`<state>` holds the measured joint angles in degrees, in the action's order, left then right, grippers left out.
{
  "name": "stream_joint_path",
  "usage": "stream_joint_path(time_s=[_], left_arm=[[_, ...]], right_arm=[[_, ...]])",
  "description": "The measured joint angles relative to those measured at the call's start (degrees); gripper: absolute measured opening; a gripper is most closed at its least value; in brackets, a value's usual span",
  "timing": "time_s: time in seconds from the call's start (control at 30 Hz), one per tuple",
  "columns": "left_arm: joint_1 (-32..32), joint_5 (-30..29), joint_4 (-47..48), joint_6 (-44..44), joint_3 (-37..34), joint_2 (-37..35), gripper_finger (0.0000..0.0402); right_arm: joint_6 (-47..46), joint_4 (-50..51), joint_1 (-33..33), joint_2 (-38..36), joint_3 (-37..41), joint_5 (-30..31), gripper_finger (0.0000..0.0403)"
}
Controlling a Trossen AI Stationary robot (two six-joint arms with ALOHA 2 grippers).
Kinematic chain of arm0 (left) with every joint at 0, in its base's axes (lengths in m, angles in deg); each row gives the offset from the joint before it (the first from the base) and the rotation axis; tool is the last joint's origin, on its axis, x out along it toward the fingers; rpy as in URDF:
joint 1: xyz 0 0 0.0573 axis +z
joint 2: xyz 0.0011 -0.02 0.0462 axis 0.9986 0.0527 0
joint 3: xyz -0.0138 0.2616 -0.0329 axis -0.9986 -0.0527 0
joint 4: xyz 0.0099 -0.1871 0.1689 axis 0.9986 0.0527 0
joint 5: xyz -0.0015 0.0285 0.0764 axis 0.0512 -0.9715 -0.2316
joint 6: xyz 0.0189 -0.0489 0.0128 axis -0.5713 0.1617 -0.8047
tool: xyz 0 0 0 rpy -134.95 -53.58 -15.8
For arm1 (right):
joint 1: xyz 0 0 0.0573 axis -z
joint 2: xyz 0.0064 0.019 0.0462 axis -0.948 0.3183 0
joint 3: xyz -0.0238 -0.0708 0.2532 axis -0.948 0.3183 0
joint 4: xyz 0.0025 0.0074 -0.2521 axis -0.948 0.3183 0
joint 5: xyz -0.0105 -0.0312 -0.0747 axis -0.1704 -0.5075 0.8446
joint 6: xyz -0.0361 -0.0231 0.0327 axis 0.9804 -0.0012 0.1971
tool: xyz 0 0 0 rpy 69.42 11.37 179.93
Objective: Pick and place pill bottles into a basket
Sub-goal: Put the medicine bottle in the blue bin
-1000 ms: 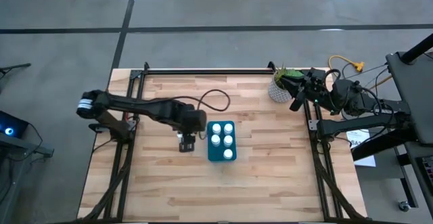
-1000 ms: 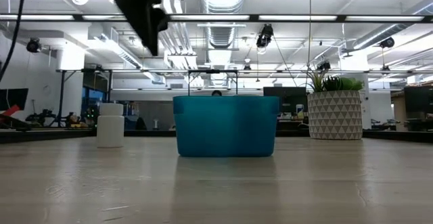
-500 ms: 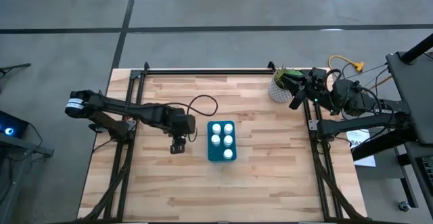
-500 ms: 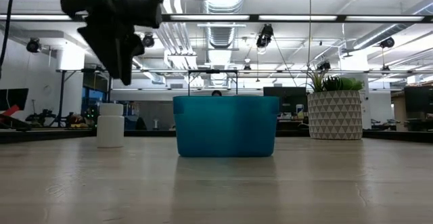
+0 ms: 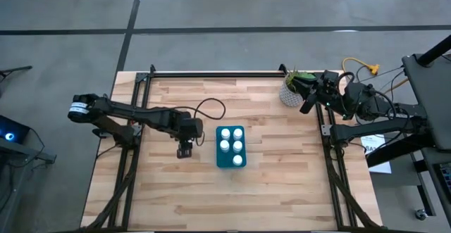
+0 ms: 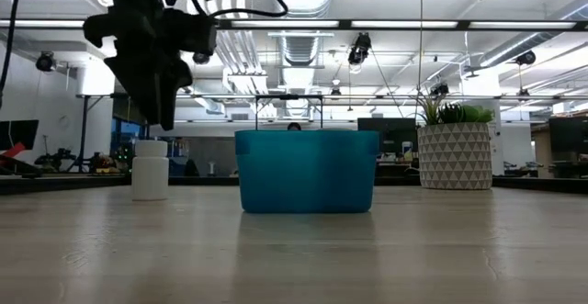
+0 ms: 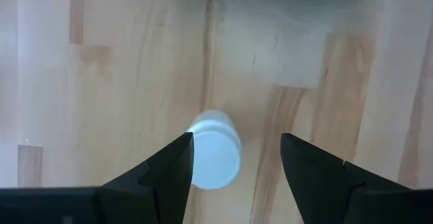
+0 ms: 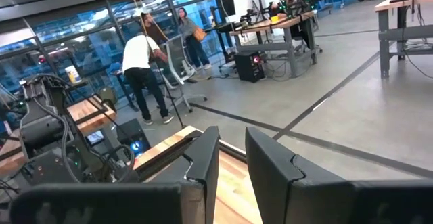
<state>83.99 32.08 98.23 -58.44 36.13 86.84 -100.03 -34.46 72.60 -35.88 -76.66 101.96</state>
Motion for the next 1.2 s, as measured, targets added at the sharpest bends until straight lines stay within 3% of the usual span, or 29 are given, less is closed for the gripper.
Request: stream_joint_path(time_s=[0.37, 1.2], left_arm=[[1.18, -0.22, -0.37, -0.98, -3.42, -0.03, 0.0203], [2.39, -0.62, -4.31, -0.95, -3.98, 0.11, 0.0203]], right_arm=[[0.00, -0.44, -0.01, 0.41, 0.00, 0.28, 0.0068], [0.02, -0.68, -0.01, 0.40, 0.00, 1.15, 0.0068]])
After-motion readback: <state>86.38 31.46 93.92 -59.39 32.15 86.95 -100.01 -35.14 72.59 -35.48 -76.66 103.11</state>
